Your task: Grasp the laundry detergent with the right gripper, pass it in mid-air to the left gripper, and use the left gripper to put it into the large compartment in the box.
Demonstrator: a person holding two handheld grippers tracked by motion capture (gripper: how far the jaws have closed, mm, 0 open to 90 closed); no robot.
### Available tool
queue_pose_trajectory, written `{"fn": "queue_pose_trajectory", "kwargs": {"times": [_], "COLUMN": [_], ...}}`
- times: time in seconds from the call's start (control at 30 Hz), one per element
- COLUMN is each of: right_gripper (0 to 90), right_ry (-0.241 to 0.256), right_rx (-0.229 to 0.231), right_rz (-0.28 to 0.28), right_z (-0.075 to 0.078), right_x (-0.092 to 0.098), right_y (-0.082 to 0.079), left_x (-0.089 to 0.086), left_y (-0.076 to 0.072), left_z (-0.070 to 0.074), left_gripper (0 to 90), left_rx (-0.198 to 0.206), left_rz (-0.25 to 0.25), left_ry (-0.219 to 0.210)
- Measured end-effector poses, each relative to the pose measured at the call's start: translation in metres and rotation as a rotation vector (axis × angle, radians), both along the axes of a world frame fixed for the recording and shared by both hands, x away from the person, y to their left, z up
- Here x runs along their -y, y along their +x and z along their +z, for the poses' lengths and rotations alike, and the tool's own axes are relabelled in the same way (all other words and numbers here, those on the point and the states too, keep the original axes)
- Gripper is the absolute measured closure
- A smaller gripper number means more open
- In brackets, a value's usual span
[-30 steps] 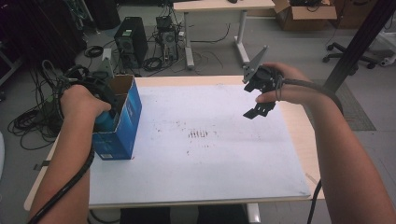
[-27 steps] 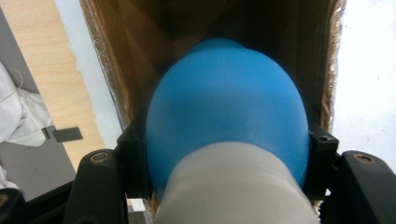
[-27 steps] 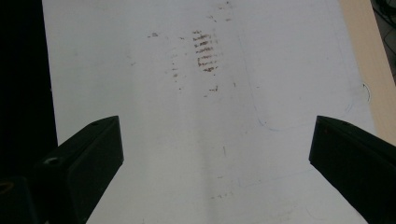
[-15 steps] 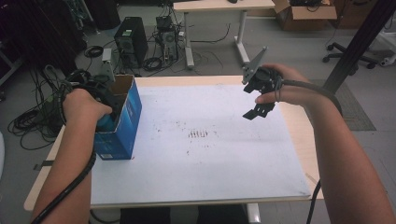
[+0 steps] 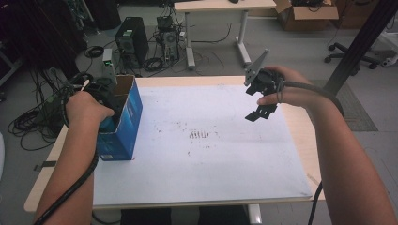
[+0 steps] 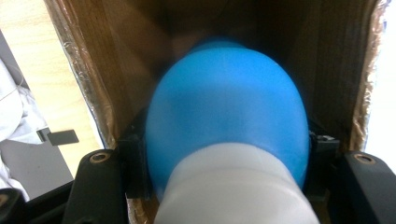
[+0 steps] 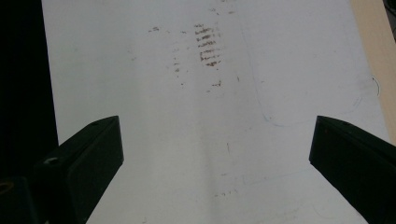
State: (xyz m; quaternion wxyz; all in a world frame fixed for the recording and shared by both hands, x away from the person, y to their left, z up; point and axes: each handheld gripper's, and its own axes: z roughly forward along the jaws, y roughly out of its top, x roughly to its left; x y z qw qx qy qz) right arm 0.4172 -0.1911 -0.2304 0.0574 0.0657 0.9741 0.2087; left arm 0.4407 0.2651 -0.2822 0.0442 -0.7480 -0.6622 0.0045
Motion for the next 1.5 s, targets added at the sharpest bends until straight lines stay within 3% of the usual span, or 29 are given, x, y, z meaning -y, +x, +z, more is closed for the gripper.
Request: {"fn": "queue_pose_trajectory", "kwargs": {"times": [0.33,0.9,1.5], "right_gripper": [3.2,3.1,3.0], "right_ry": [-0.015,-0.014,-0.005], "right_rx": [-0.011,-0.011,-0.015], "right_rz": [0.008,0.001,-0.006], "right_z": [-0.003,-0.004,-0.009], "right_x": [-0.002,0.001,0.004], "right_y": [-0.001,-0.001,0.0], "left_x": [-0.003,0.0,-0.002], "left_y": [0.0,0.001,0.0], "left_z": [-0.009,-0.011,-0.009], "left_gripper": [37.4,37.3,33.2], "left_rx": [-0.015,-0.013,0.012], "left_rz": [0.0,-0.008,-0.006], "left_ry": [-0.008,-0.001,-0.001]}}
